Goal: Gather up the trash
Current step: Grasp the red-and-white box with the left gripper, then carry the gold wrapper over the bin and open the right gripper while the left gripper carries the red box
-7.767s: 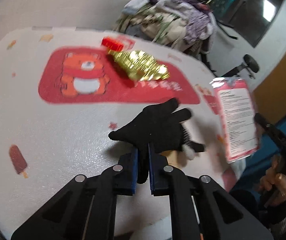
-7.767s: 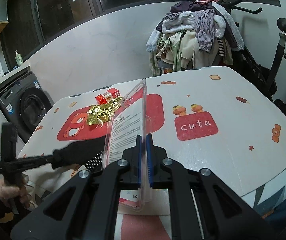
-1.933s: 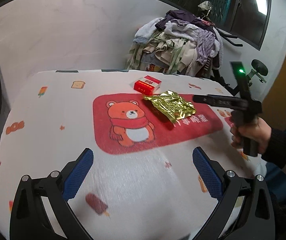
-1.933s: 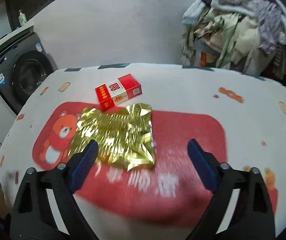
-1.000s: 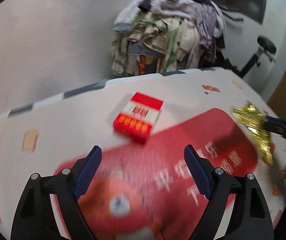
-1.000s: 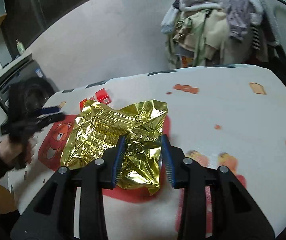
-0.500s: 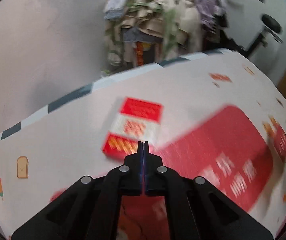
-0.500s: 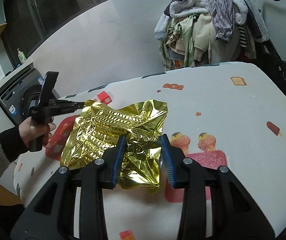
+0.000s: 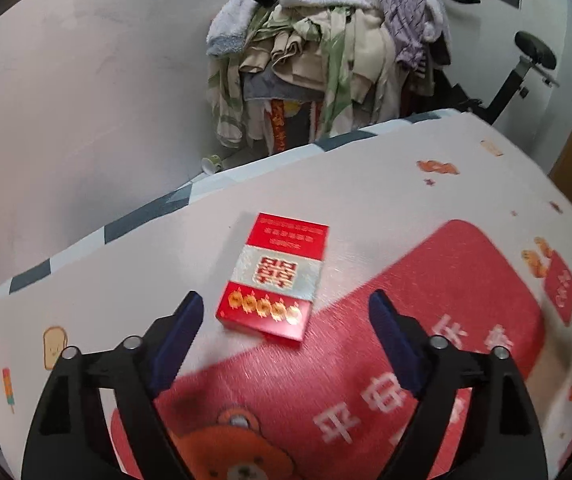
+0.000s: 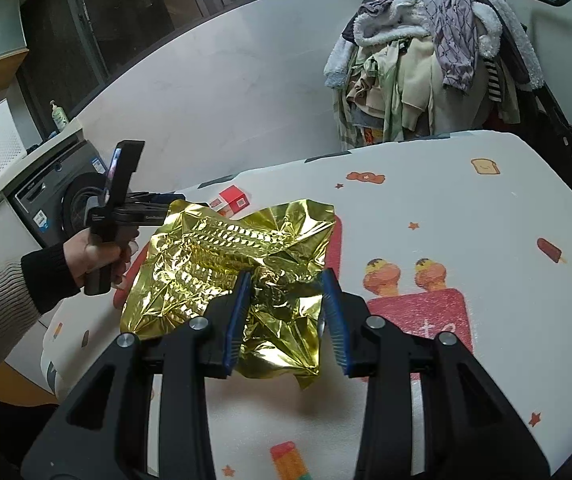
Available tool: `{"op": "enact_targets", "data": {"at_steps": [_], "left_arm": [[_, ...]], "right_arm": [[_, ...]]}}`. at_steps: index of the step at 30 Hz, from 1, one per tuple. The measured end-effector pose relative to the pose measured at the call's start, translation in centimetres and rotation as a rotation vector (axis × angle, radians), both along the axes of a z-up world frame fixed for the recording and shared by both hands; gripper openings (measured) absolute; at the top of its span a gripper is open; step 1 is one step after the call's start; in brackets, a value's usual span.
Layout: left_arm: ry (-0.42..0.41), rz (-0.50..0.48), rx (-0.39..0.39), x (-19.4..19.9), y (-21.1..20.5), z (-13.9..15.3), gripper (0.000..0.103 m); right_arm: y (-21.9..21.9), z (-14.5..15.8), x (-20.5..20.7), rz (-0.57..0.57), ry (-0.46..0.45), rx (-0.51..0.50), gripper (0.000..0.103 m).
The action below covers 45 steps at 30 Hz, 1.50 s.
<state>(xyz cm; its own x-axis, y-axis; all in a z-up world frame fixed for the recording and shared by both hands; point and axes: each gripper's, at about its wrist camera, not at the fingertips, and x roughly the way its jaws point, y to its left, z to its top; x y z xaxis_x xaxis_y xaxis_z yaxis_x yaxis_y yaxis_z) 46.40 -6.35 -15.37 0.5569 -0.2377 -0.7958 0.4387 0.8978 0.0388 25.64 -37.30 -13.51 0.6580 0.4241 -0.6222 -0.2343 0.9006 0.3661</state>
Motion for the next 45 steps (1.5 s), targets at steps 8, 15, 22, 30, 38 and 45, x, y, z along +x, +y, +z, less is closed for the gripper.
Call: {"op": "enact_targets", "data": {"at_steps": [8,15,22,30,38,45], "left_arm": [[0.094,0.083,0.013,2.7,0.2,-3.3,0.06],[0.038,0.041,0.006,-3.2,1.2,-0.8,0.06],[0.023,-0.003,-0.09,-15.0,3.2,3.4,0.06],[-0.003,-0.007,-0.186,-30.8,4.8,6.1,0.06],[-0.057,-0.006,-0.23,-41.1,5.3,8.3,0.061],[-0.096,-0.004,-0.27,-46.0,6.4,9.7,0.061]], "right_arm": [[-0.2,-0.6,0.2,-0.005,0.01,-0.028,0.039],[0.7,-0.1,-0.8,-0.01,0.003,-0.088,0.039],[3.0,1.0,-4.1,0.02,0.011,-0.159,0.039],[5.8,1.6,-10.6,0.064,0.034,-0.216,0.039],[8.1,2.6,-16.9,0.099,0.025,-0.231,0.039],[9.5,2.8,-20.6,0.117,0.03,-0.271,0.039]]}}
